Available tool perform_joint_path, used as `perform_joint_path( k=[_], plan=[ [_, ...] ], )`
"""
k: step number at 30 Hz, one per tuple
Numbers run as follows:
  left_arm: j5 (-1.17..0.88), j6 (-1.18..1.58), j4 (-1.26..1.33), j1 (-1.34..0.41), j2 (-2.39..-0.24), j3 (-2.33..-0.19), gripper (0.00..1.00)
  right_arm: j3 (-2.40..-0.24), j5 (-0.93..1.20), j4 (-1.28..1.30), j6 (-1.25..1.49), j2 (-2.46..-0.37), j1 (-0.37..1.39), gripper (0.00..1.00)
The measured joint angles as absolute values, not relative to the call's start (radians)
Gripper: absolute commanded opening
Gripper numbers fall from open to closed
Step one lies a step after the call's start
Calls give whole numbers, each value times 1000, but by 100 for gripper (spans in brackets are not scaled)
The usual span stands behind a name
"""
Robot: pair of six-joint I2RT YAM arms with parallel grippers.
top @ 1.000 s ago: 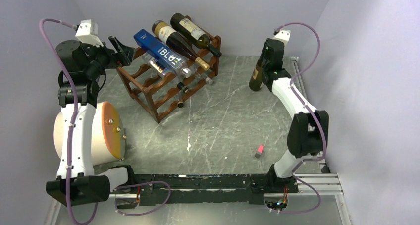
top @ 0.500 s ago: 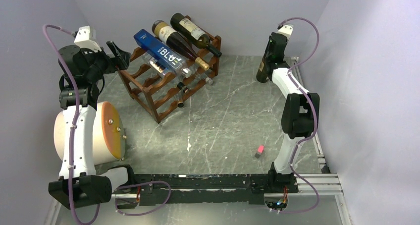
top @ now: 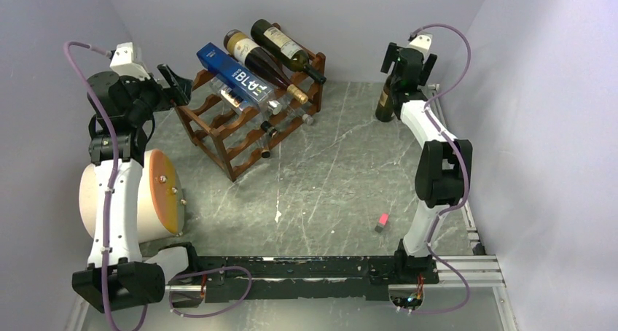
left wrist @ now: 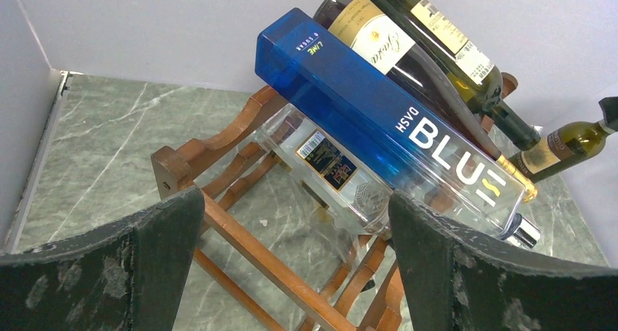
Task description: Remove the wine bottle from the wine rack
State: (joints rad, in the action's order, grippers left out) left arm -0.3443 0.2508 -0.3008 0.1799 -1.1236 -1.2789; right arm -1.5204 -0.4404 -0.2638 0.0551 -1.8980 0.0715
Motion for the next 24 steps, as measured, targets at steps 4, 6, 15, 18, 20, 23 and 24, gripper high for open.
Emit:
perform_joint_path(
  k=[4,6,15,18,20,23,24],
  plan=[
    [-346,255,-286,180,-1103,-1258,99,-1545,-440,-212,64,-1865,72,100],
    [-352,258,-275,179,-1093,-1245,99,-1547,-438,-179,76,-1833,75,100],
    [-393,278,-250,119,-1093,-1231,99,-1479,-546,51,137,-1505,316,100],
    [-408,294,-248,100,-1113,-1231,99,-1403,-583,113,155,-1376,508,100],
    [-433,312,-232,97,-1126,-1224,98,-1365,-585,183,192,-1316,591,100],
    [-466,346,-188,97,-1124,-1187,98,-1303,-579,290,247,-1255,603,100],
    [-474,356,-178,96,-1122,-1177,98,-1272,-573,323,262,-1234,601,100]
  ],
)
